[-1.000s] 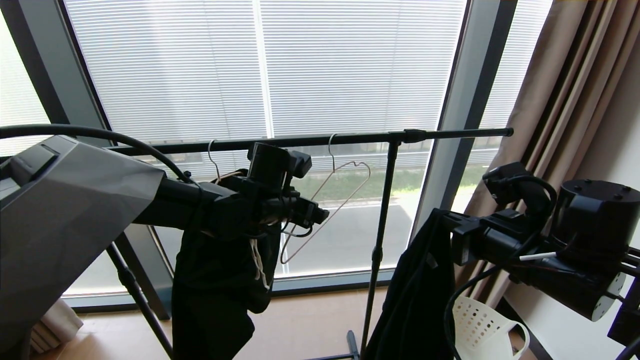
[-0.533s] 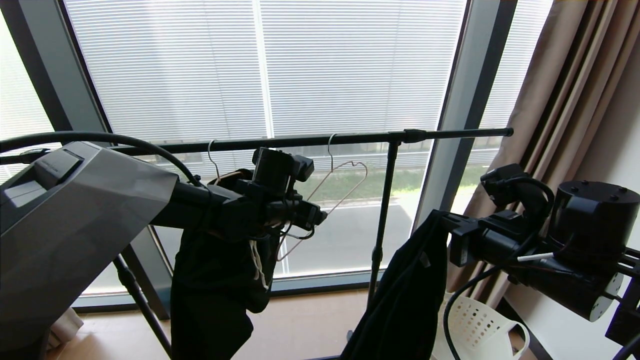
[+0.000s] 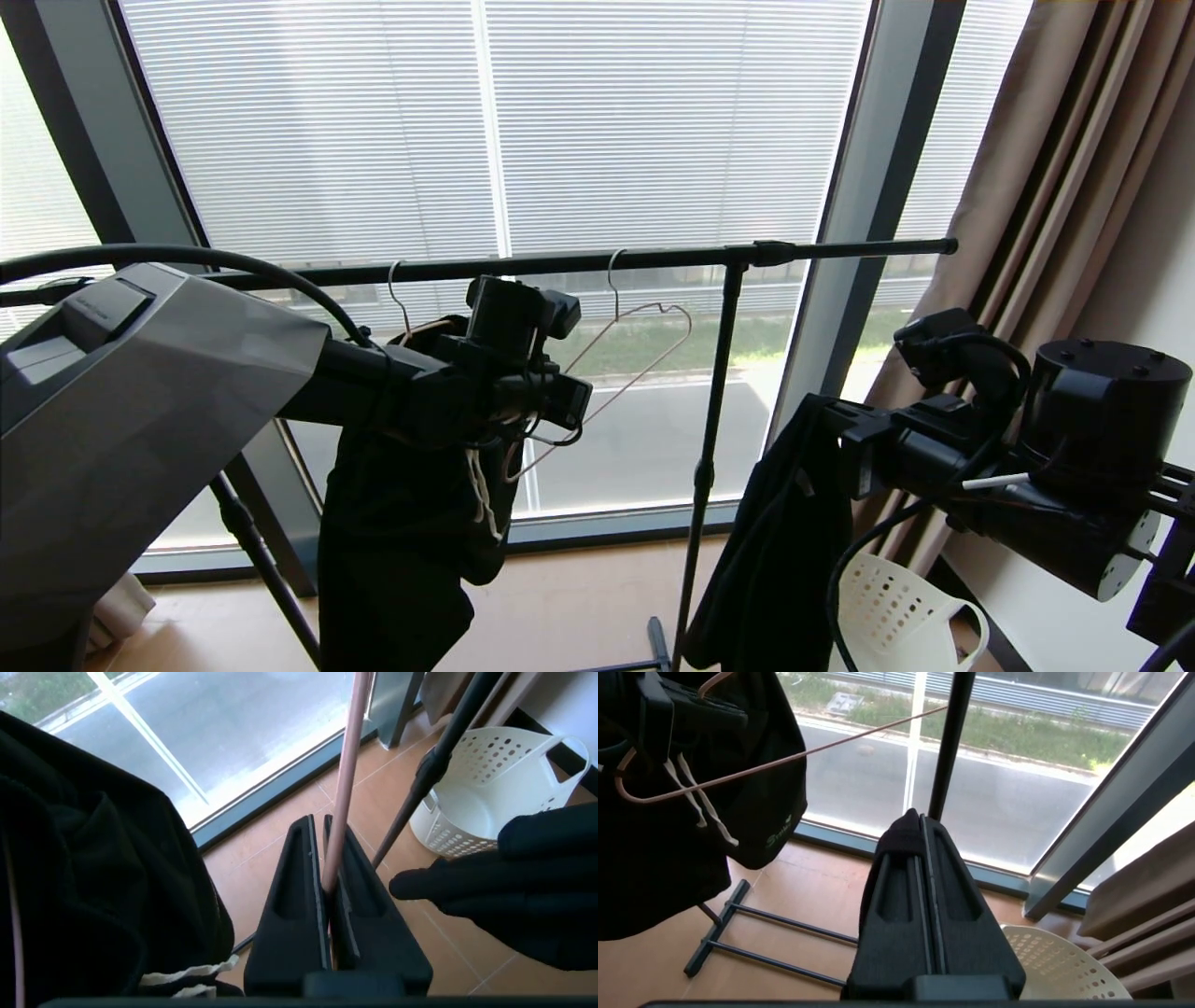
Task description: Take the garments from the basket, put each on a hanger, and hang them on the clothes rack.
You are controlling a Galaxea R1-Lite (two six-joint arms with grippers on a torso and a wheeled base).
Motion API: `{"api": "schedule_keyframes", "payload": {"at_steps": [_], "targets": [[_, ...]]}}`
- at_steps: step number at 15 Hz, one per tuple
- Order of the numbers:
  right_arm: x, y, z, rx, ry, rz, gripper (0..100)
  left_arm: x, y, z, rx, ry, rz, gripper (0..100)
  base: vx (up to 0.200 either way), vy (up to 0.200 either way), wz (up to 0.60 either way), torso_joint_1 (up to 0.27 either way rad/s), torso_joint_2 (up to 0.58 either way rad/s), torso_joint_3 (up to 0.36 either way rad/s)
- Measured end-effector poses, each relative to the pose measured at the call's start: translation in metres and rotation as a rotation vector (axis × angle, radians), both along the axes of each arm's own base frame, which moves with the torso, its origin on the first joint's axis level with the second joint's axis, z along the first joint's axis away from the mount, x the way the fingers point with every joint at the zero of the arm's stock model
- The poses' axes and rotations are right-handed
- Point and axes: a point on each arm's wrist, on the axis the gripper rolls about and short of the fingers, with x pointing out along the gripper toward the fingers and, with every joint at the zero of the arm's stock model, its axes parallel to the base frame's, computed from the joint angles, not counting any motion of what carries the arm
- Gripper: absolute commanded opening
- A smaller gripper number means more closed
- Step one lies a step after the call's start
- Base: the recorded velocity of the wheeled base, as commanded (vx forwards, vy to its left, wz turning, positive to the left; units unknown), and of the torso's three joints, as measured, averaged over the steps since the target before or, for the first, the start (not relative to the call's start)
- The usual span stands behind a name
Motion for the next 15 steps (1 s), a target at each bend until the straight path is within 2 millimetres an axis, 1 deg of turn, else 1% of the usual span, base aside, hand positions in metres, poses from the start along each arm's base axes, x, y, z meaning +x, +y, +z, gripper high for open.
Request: {"api": "schedule_keyframes", "payload": {"at_steps": [6,10,12,15], "targets": [[0.0,0.0,-0.001,-0.001,0.002,0.001,0,-0.011,0.001,0.02,-0.015,-0.036,-0.013,0,0.0,0.0,0.0,0.0,0.0,0.0],[0.0,0.0,-0.001,-0.002,0.004,0.0,0,-0.027,0.004,0.028,-0.024,-0.056,-0.026,0,0.0,0.0,0.0,0.0,0.0,0.0],[0.001,0.0,-0.002,-0.003,0.006,0.0,0,-0.037,0.01,0.035,-0.031,-0.069,-0.026,0,0.0,0.0,0.0,0.0,0.0,0.0],[0.001,0.0,-0.002,-0.006,0.008,-0.001,0,-0.058,0.022,0.037,-0.02,-0.05,-0.027,0,0.0,0.0,0.0,0.0,0.0,0.0]]}}
